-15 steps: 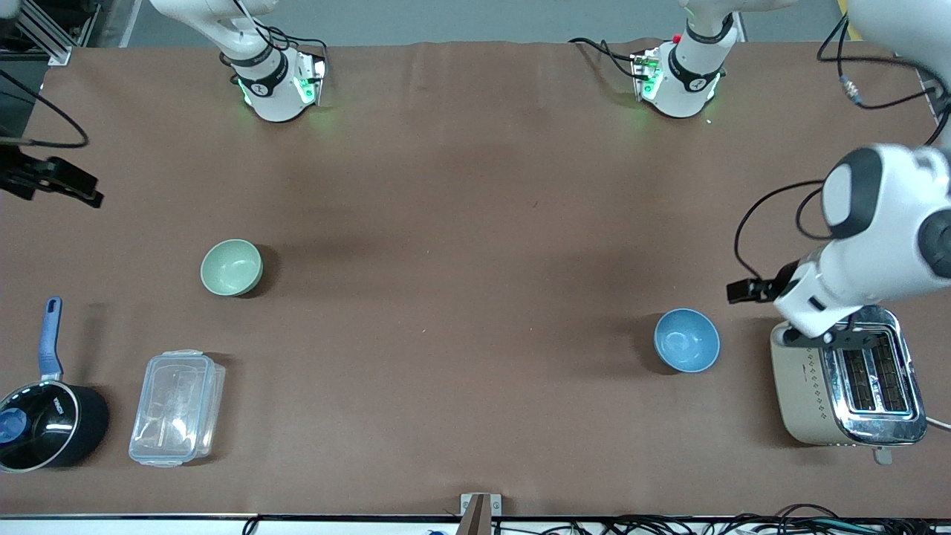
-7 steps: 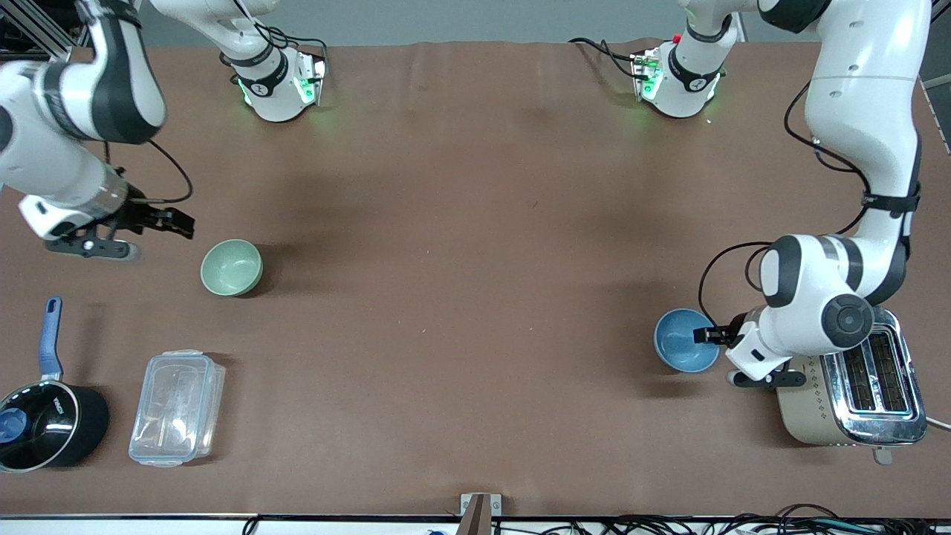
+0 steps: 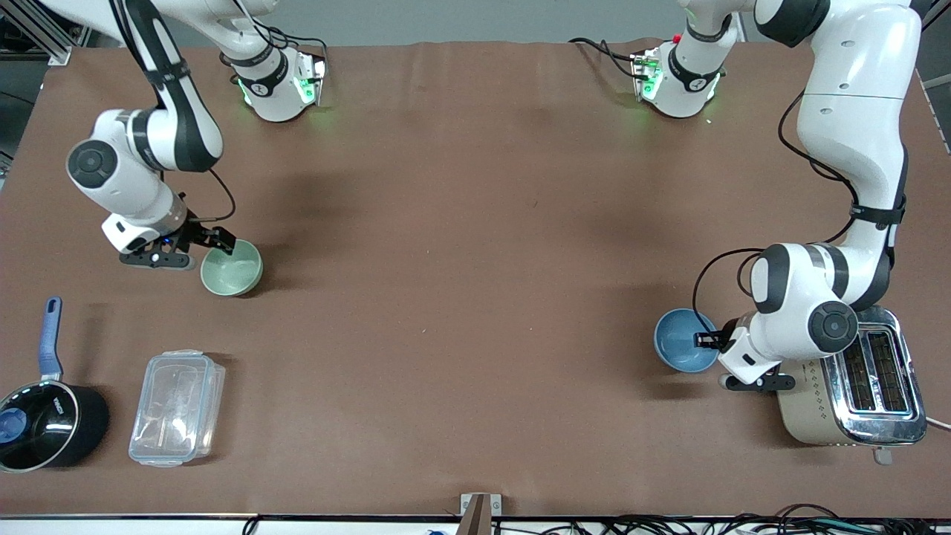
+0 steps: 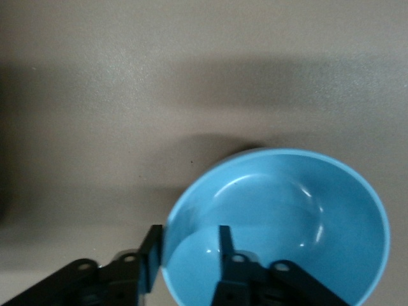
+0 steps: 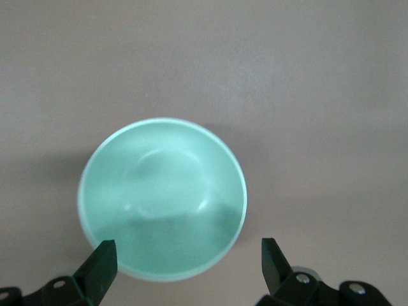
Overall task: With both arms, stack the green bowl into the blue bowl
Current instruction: 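Grasp the blue bowl rim with the left gripper and carry it toward the green bowl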
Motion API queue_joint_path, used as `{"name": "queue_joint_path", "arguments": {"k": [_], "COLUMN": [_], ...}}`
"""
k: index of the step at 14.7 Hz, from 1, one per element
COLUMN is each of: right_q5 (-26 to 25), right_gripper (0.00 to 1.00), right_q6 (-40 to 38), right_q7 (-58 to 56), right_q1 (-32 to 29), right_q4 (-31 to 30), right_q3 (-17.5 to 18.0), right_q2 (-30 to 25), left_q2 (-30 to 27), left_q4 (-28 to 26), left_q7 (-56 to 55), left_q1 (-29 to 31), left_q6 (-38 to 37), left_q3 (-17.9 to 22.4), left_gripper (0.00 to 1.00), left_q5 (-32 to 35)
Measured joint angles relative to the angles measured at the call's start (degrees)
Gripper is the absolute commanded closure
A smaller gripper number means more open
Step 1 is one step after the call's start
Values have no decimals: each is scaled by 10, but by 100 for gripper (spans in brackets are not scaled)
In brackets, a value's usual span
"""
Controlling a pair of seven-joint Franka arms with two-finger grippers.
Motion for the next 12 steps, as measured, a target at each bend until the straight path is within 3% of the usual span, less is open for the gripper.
{"name": "queue_joint_path", "arguments": {"k": [1, 4, 5, 7, 11, 12], "right_q5": [0, 0, 0, 0, 0, 0], "right_gripper": [0, 0, 8, 42, 95, 97], "right_q6": [39, 115, 131, 169, 176, 164], "right_q7": [-16, -40, -40, -40, -37, -35], "right_q1": [-11, -35, -35, -35, -37, -38], "right_q4": [-5, -17, -21, -37, -45, -44], "right_q3": [-1, -3, -3, -2, -3, -3], "right_q2": [23, 72, 79, 83, 84, 83], "left_q2": [0, -3, -4, -4, -8, -8], "left_q4": [1, 4, 7, 19, 40, 43], "left_q7": [0, 0, 0, -9, -121, -156], "left_q1": [-1, -6, -6, -6, -35, -61], "left_q6": [0, 0, 0, -2, -7, -7], "left_q3": [-1, -6, -14, -46, -130, -137], "left_gripper": [99, 100, 100, 100, 100, 100], "left_q5": [0, 0, 0, 0, 0, 0]}}
